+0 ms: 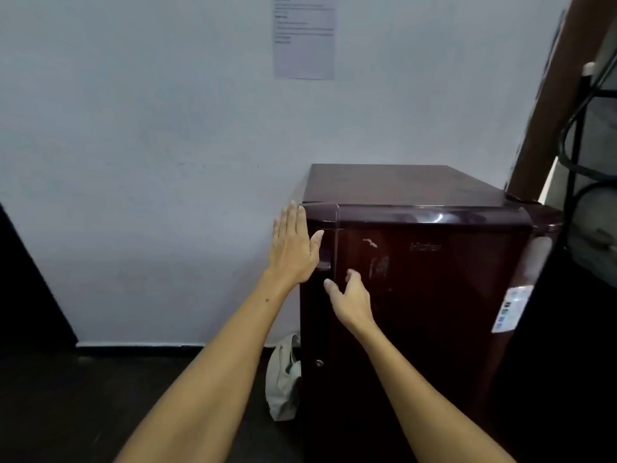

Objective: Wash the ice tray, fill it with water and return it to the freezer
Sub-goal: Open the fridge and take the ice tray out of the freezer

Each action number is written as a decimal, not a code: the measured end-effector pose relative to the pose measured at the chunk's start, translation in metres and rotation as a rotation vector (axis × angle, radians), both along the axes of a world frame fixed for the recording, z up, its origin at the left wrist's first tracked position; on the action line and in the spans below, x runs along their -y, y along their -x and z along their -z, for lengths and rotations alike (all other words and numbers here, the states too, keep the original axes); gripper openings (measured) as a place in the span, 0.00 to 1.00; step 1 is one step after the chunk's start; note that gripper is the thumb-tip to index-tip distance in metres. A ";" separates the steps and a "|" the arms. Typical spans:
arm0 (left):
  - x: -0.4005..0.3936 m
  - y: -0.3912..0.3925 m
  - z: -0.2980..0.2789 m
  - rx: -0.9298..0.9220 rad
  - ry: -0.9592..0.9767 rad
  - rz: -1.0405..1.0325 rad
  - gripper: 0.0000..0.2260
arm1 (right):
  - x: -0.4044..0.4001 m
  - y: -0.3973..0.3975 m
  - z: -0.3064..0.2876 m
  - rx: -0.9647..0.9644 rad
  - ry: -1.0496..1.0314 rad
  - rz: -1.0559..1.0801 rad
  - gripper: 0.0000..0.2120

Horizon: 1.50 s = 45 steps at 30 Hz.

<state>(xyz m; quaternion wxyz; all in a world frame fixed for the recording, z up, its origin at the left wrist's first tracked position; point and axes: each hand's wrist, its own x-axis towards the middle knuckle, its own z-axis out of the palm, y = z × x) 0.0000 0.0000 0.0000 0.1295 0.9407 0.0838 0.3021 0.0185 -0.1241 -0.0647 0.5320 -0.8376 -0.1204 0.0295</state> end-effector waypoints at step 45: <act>0.039 0.031 0.044 0.201 -0.215 0.031 0.27 | 0.015 0.076 0.058 0.079 -0.320 0.027 0.08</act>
